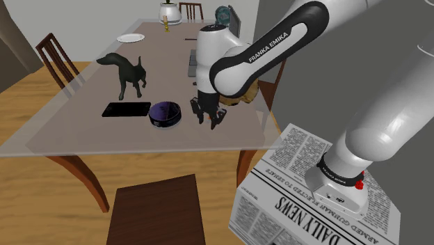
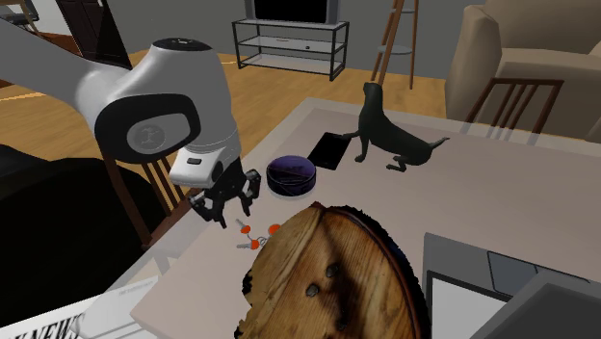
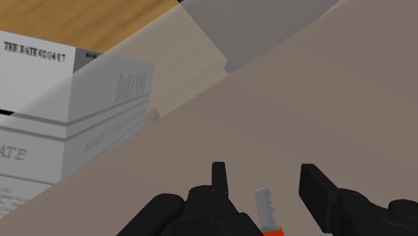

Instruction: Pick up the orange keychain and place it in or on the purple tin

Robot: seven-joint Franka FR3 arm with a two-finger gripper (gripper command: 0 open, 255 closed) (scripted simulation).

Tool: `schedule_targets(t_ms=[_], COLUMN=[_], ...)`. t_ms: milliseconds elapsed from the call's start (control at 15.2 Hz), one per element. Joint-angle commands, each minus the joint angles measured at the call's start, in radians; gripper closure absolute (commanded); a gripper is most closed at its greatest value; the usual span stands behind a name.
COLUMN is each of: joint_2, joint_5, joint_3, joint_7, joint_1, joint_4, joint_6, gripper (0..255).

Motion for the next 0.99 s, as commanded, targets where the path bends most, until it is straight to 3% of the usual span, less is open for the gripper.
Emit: schedule_targets(t_ms=[0,528,594,726,924], joint_2=[0.006,-0.046,-0.046,-0.019,0.137], joint_5=[0.000,0.027,0.027,0.198,0.293], joint_3=[0.000,-0.004,-0.004,-0.102,-0.199], joint_7=[0.000,-0.017,-0.017,-0.386,-0.792], joint_1=[0.000,0.003,0.003,-0.017,-0.083], joint_4=[-0.001,0.023,0.023,0.079,0.270], joint_6=[0.006,-0.065,-0.065,-0.193,-0.466], gripper=[255,255,0,0,0])
